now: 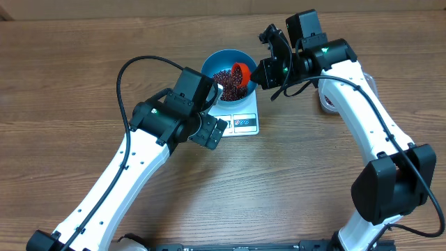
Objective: Scoop item into bowl and weigh 150g on scale
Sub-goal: 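Tilt the scoop over the teal bowl to pour beans in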
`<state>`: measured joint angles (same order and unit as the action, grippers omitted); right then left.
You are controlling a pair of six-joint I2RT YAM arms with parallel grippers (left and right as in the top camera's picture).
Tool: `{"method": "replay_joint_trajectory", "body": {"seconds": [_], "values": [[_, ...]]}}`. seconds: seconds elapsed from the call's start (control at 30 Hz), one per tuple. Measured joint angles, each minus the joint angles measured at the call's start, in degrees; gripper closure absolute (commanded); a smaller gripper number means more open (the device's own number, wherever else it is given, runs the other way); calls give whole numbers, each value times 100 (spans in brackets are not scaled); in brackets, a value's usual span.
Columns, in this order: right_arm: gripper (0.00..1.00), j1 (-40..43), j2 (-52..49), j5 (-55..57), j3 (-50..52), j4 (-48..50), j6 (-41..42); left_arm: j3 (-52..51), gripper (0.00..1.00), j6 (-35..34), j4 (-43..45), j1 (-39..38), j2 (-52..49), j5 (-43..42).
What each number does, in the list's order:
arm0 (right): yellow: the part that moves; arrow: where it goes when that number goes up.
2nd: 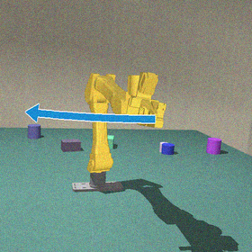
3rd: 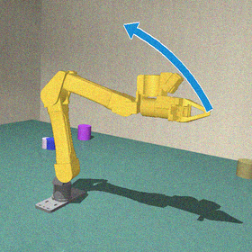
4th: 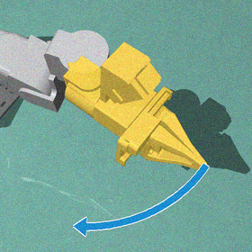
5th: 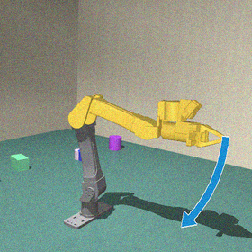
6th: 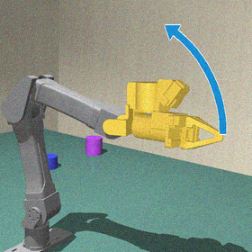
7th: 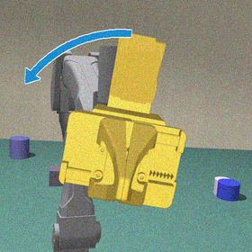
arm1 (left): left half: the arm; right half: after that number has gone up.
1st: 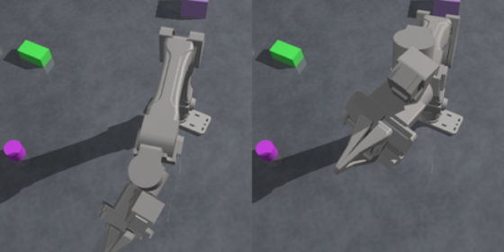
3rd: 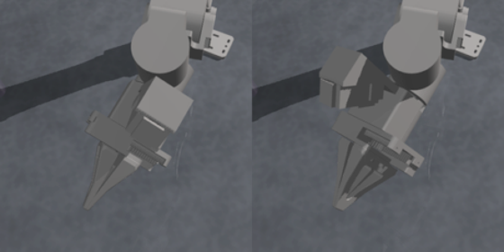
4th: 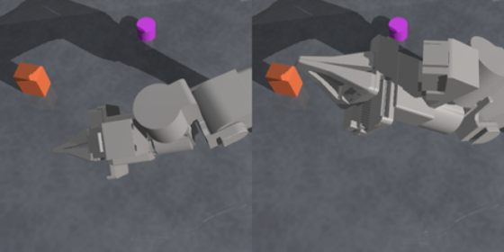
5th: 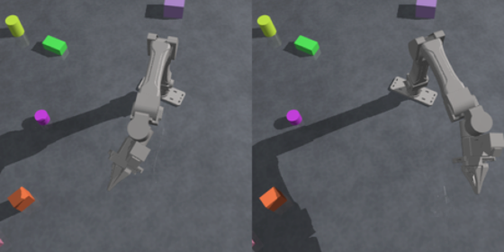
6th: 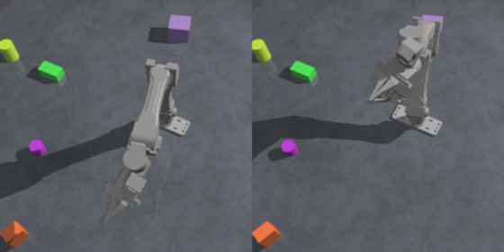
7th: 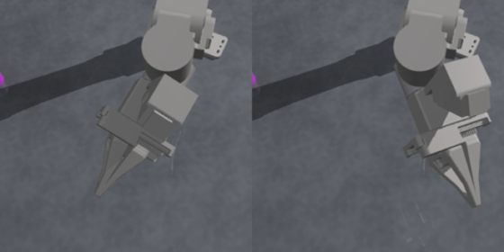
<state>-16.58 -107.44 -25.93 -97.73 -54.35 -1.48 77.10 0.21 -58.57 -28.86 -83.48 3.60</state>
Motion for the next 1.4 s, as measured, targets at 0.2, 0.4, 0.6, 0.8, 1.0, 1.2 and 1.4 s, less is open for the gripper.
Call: {"method": "replay_joint_trajectory", "body": {"seconds": [0.2, 0.4, 0.6, 0.8, 1.0, 1.2, 1.4], "values": [[96, 0, 0, 9, 0, 63, 2, 0, 1, 0, 0, 0, 0, 0], [96, 0, 0, 46, 0, 66, 2, 0, 0, 0, 0, 0, 0, 0], [96, -2, 0, 46, 0, 66, 4, 0, 1, 0, 0, 0, 0, 0], [96, 0, 0, 48, 0, 63, 4, 0, 0, 0, 0, 0, 0, 0], [96, -2, 0, 44, 0, 66, 7, 0, 0, 0, 0, 0, 0, 0], [96, 0, 0, 37, 0, 66, -2, 0, 1, 0, 0, 0, 0, 0], [96, 0, 0, -90, 0, 46, -216, 0, 0, 0, 0, 0, 0, 0]]}}
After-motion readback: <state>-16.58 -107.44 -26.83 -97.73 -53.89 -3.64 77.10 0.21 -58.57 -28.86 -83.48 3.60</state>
